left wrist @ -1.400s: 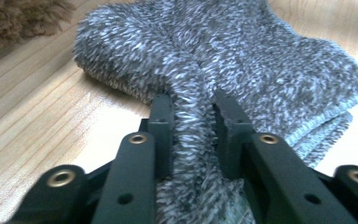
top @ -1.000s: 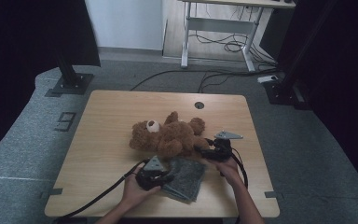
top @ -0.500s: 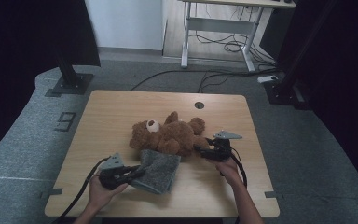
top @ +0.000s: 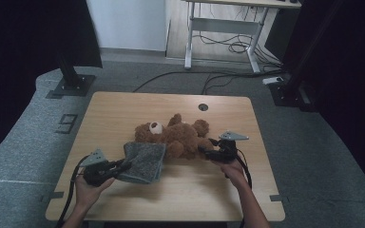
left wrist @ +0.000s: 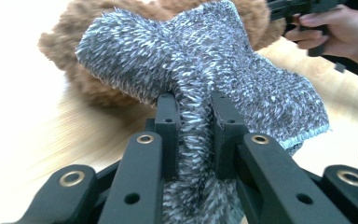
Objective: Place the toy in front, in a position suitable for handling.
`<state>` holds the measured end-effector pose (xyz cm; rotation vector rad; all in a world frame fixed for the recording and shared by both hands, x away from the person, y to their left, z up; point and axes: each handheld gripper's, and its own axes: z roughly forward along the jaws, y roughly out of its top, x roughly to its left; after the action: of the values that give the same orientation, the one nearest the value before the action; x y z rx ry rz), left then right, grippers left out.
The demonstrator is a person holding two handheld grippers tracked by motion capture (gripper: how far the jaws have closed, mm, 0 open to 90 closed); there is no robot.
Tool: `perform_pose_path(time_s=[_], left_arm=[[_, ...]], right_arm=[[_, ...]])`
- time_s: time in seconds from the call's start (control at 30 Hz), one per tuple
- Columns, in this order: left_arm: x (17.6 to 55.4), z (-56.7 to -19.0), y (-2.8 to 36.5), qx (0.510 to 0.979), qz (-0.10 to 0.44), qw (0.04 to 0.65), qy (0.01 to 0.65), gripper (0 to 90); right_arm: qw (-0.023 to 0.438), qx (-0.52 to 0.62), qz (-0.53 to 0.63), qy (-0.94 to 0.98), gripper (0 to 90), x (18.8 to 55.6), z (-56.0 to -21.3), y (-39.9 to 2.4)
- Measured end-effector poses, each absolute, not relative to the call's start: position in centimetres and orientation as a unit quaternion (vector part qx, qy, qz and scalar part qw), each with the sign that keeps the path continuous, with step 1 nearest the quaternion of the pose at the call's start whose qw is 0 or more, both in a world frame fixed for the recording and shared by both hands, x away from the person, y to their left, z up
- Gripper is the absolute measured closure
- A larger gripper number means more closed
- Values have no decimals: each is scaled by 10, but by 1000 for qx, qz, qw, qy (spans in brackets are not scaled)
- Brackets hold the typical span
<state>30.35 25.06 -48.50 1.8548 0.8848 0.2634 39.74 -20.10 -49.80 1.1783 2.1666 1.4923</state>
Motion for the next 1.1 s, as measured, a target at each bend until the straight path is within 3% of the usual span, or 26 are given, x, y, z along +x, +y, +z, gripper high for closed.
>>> perform_pose_path(time_s=[0.37,0.6,1.1], left_arm=[[310,-489,280,747,124,509,410,757],[308,-487,293,732,130,519,422,757],[315,-476,290,715,130,543,421,757]], right_arm=[[123,399,520,745,259,414,-469,-176],[89,399,465,786,209,430,-489,-154],[102,397,470,782,350,414,-510,-171]])
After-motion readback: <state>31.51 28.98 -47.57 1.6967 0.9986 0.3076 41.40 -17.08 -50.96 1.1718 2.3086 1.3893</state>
